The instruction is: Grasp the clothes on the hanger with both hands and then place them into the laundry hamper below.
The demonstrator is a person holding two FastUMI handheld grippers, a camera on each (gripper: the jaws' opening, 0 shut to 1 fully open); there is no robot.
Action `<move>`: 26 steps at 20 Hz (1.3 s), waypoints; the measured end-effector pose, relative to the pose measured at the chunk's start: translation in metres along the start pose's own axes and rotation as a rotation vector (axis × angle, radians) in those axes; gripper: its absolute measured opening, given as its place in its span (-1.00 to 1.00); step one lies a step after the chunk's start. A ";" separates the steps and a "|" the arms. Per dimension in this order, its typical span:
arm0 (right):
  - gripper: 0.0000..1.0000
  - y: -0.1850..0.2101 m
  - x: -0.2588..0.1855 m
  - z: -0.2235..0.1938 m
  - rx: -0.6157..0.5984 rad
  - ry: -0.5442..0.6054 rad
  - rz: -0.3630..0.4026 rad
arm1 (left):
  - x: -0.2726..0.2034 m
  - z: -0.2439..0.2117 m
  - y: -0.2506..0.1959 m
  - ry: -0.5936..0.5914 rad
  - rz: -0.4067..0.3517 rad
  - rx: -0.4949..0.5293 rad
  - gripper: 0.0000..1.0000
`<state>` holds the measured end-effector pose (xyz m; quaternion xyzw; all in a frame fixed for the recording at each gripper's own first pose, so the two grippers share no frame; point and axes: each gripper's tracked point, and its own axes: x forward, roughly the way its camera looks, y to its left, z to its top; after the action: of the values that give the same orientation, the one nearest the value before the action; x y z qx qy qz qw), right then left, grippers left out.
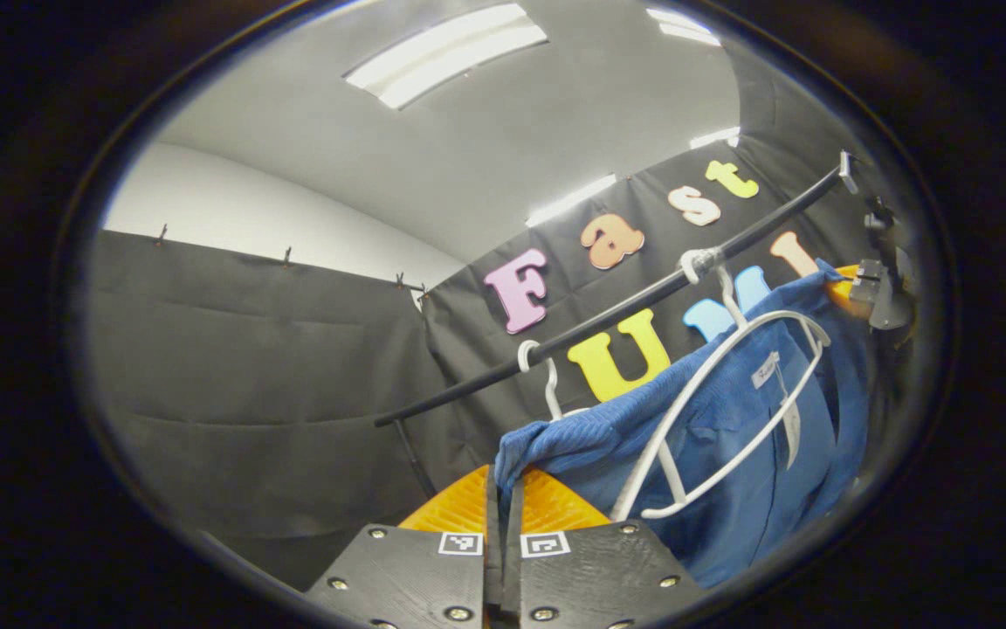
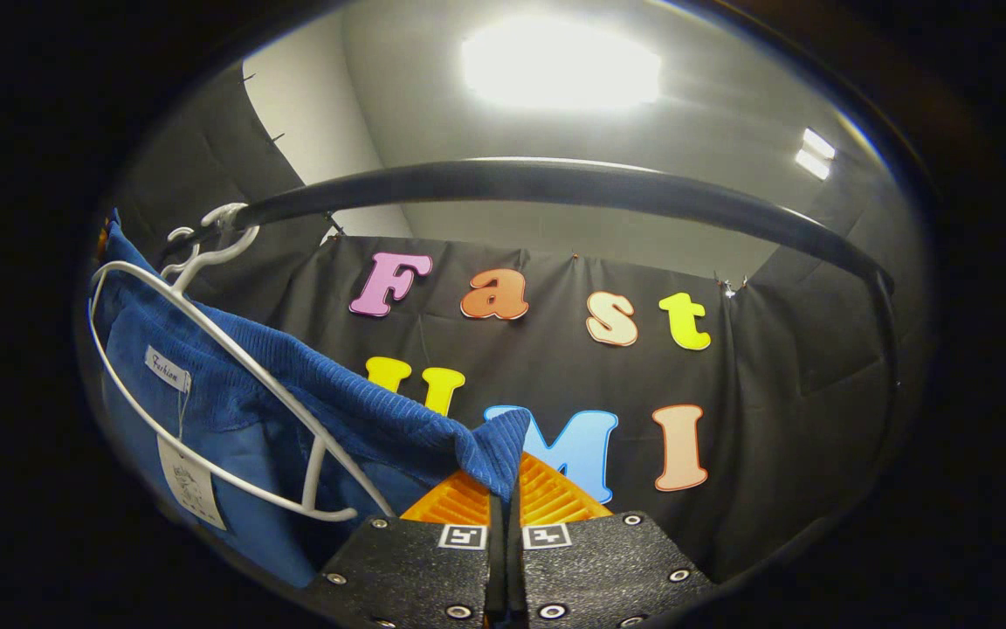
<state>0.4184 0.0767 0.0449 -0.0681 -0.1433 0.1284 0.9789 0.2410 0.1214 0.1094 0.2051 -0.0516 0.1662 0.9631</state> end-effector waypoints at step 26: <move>-0.99 0.036 -0.042 -0.132 0.031 0.327 0.088 | -0.033 -0.099 -0.053 0.208 -0.080 -0.166 -1.00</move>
<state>0.4102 0.0866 -0.0972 -0.0794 0.0229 0.1603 0.9836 0.2315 0.1072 -0.0061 0.1082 0.0433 0.1430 0.9828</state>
